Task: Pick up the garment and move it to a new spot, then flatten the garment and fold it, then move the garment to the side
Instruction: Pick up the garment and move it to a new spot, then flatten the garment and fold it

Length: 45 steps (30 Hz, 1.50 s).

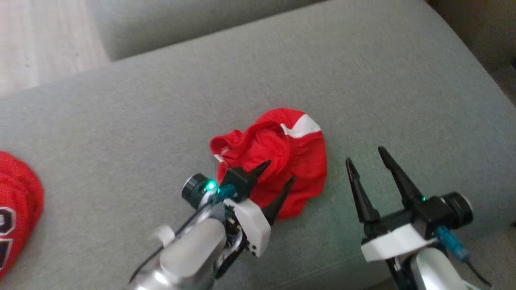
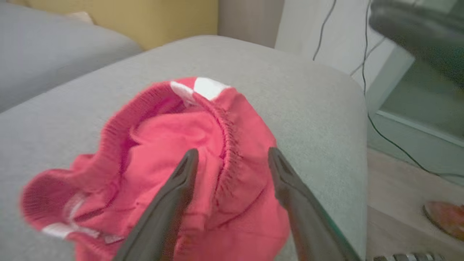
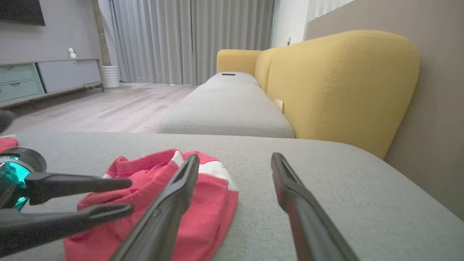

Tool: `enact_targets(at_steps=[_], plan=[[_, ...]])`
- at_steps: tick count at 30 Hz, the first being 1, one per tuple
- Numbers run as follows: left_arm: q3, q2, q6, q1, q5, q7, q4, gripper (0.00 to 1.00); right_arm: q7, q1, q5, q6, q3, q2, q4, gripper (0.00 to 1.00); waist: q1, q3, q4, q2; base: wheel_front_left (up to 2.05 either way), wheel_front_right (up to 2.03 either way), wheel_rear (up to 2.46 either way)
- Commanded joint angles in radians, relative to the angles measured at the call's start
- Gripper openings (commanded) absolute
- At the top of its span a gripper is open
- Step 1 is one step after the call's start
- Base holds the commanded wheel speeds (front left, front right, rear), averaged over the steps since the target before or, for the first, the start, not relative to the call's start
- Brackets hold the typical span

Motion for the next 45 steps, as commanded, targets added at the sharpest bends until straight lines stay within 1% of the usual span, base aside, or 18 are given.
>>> enact_targets(at_steps=[1,3,6,9,10,12,14,18,24,27,36,45], plan=[[0.052,0.004,0.016,-0.008,0.010,-0.012,-0.047,1.00,-0.002,0.006,0.000,0.007,0.016,0.002,-0.024,1.00,0.0000,-0.051,0.050,-0.0001,0.00,0.00,0.00],[0.113,0.013,0.054,0.048,0.030,-0.012,-0.115,1.00,-0.002,0.021,0.001,0.007,0.007,0.002,-0.020,1.00,0.0000,-0.079,0.084,-0.0001,0.00,0.00,0.00],[0.225,0.038,0.124,0.139,0.068,-0.012,-0.224,1.00,-0.002,0.043,0.001,0.007,-0.010,0.003,-0.015,1.00,0.0000,-0.115,0.133,-0.0001,0.00,0.00,0.00],[0.353,0.061,0.188,0.241,0.106,-0.012,-0.335,1.00,-0.002,0.066,0.004,0.007,-0.025,0.005,-0.006,1.00,0.0000,-0.147,0.180,-0.0001,0.00,0.00,0.00],[0.395,0.067,0.204,0.278,0.119,-0.012,-0.371,1.00,-0.002,0.072,0.005,0.007,-0.030,0.006,-0.003,1.00,0.0000,-0.157,0.194,-0.0001,0.00,0.00,0.00],[0.477,0.072,0.216,0.352,0.137,-0.012,-0.434,1.00,-0.002,0.084,0.007,0.007,-0.044,0.009,0.000,1.00,0.0000,-0.173,0.222,-0.0001,0.00,0.00,0.00],[0.540,0.078,0.213,0.423,0.163,-0.012,-0.479,1.00,-0.002,0.095,0.008,0.007,-0.052,0.011,0.002,1.00,0.0000,-0.188,0.244,-0.0001,0.00,0.00,0.00],[0.649,0.070,0.206,0.545,0.227,-0.012,-0.560,1.00,-0.002,0.114,0.005,0.007,-0.065,0.015,0.007,1.00,0.0000,-0.212,0.277,-0.0001,0.00,0.00,0.00],[0.741,0.035,0.195,0.674,0.322,-0.012,-0.639,1.00,-0.002,0.137,0.006,0.007,-0.086,0.020,0.007,1.00,0.0000,-0.235,0.294,-0.0001,0.00,0.00,0.00],[0.773,0.015,0.187,0.712,0.340,-0.012,-0.667,1.00,-0.002,0.146,0.008,0.007,-0.089,0.022,0.008,1.00,0.0000,-0.239,0.293,-0.0001,0.00,0.00,0.00],[0.806,-0.008,0.151,0.742,0.387,-0.012,-0.681,1.00,-0.002,0.156,0.012,0.007,-0.090,0.024,0.013,1.00,0.0000,-0.247,0.280,-0.0001,0.00,0.00,0.00],[0.810,-0.014,0.130,0.744,0.415,-0.012,-0.668,1.00,-0.002,0.160,0.029,0.007,-0.094,0.025,0.019,1.00,0.0000,-0.252,0.274,-0.0001,0.00,0.00,0.00]])
